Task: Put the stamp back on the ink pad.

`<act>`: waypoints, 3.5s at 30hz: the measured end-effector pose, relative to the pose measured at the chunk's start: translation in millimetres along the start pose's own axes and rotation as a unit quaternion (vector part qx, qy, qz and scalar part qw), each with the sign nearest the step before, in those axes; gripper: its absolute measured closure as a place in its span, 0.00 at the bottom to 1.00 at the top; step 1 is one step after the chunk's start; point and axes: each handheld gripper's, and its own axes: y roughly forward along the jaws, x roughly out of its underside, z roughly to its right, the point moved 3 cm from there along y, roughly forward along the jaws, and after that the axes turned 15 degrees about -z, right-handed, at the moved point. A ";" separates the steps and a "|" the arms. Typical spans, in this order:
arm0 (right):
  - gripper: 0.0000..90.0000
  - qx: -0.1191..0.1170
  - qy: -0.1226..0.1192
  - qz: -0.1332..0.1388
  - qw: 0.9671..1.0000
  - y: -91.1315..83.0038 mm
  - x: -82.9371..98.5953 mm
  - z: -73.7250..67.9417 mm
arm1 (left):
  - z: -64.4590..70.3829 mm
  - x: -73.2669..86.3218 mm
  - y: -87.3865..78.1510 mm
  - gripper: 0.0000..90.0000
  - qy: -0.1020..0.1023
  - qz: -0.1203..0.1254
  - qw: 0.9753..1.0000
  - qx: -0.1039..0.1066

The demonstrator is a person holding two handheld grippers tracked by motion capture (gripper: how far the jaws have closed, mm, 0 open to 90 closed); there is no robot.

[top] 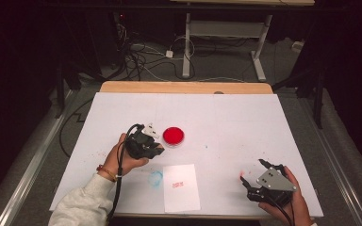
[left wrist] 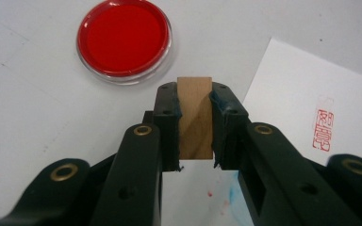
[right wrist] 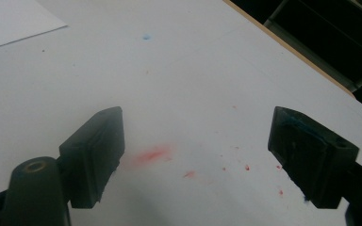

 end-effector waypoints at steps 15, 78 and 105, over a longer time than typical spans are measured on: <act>0.22 -0.001 -0.001 -0.005 1.000 2.3 0.6 -0.8 | -31.4 -45.2 22.4 0.82 -0.011 -0.031 0.999 -0.008; 0.22 -0.003 0.003 0.003 1.000 -0.8 0.1 -0.1 | -5.0 -35.7 -11.5 0.20 -0.005 0.158 0.982 -0.108; 0.22 -0.008 0.024 0.032 0.999 -7.7 -2.0 4.2 | 27.4 3.7 -23.2 0.18 0.034 0.214 0.959 -0.181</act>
